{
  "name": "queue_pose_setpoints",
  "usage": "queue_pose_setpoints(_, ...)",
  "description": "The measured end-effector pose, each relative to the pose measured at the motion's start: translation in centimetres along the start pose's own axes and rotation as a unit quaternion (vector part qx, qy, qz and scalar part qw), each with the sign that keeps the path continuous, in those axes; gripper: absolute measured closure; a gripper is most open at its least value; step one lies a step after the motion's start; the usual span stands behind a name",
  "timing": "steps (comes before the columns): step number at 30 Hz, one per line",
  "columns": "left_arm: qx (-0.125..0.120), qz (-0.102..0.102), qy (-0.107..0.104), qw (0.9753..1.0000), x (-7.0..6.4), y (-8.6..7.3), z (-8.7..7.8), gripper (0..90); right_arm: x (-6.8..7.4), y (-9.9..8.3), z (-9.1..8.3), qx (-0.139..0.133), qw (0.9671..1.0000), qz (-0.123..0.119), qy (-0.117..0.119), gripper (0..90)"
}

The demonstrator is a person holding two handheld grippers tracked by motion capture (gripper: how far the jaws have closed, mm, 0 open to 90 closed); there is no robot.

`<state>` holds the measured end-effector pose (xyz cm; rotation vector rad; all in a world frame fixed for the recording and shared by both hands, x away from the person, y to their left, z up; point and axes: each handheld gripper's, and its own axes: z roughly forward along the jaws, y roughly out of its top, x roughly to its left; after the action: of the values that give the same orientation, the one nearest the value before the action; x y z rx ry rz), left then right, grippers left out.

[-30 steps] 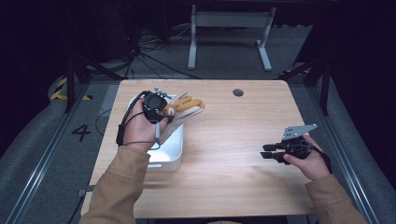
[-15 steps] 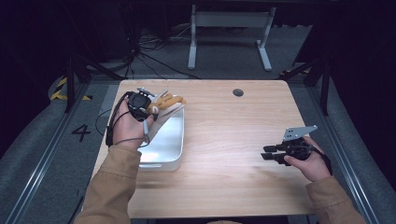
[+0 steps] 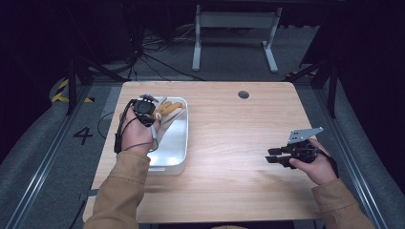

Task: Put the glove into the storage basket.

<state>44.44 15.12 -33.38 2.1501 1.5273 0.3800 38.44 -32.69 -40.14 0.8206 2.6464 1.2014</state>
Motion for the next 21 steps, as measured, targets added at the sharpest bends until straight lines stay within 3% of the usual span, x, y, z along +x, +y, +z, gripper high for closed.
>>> queue_pose_setpoints(4, 0.011, -0.018, 0.005, 0.9998, 0.2, 0.0, 1.1, 76.7, 0.0, 0.2, 0.0, -0.004, 1.0000, -0.003, 0.002, 63.8)
queue_pose_setpoints(21, 0.034, -0.051, 0.014, 0.9980, 0.9, -0.7, 3.9, 76.0, 0.1, 0.1, -0.2, -0.004, 1.0000, -0.002, -0.001, 63.3)
